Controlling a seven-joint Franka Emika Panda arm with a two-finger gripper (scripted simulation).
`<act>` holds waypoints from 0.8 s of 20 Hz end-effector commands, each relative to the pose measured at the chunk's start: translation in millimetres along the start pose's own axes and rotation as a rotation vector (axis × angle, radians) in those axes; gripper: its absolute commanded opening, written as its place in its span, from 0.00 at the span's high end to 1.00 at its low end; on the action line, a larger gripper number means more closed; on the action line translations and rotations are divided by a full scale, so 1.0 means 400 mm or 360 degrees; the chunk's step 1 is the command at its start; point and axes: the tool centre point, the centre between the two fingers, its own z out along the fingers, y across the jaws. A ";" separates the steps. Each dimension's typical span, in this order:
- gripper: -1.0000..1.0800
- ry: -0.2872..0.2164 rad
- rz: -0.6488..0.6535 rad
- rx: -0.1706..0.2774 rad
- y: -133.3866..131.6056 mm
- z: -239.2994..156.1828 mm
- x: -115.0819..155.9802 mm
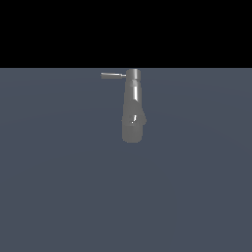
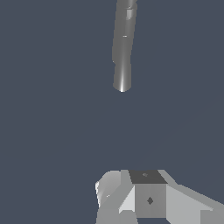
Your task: Turn on the faucet by rotating a designated handle.
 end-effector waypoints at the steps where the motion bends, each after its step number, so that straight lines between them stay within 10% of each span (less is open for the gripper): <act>1: 1.00 0.0000 0.0000 0.0000 0.000 0.000 0.000; 16: 1.00 -0.0005 -0.0023 -0.0023 -0.026 -0.017 0.011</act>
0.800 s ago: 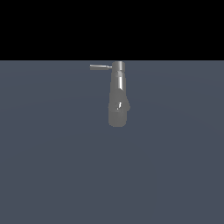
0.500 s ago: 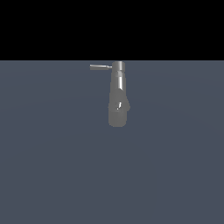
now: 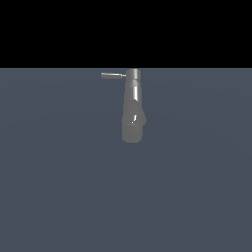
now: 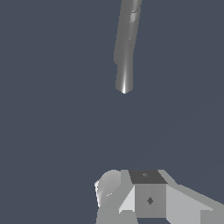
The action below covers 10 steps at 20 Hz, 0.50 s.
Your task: Turn on the faucet by rotating a designated handle.
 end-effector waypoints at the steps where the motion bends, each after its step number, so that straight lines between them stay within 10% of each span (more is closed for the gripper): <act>1: 1.00 -0.0001 0.0012 0.0005 0.000 -0.001 0.006; 10: 1.00 -0.0015 0.0164 0.0058 -0.005 -0.009 0.077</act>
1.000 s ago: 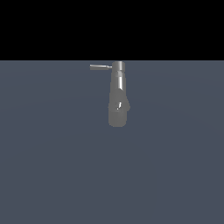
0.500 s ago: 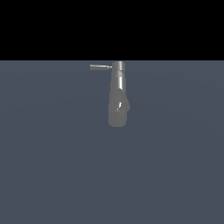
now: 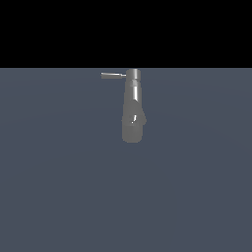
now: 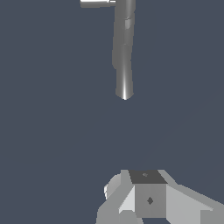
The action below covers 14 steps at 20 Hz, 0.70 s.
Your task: Turn on the faucet by rotating a designated handle.
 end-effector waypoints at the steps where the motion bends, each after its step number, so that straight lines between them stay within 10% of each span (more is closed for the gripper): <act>1: 1.00 -0.0007 0.0061 0.0020 -0.004 -0.002 0.028; 14: 1.00 -0.0075 0.0568 0.0131 -0.032 0.019 0.262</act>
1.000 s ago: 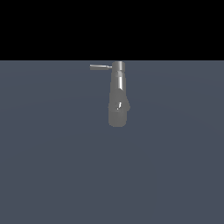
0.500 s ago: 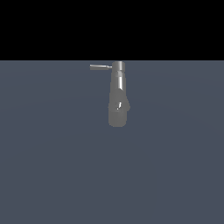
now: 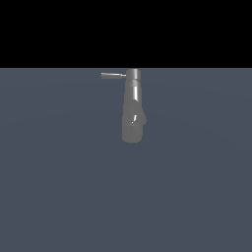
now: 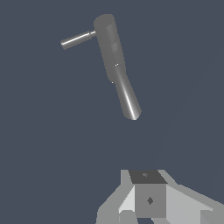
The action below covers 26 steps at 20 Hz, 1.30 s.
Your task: Turn on the faucet by rotating a designated handle.
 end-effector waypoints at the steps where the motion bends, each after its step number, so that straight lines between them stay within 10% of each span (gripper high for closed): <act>1: 1.00 -0.0014 0.0110 0.0016 -0.020 0.010 0.046; 26: 1.00 -0.0069 0.1201 -0.0007 -0.214 0.269 0.470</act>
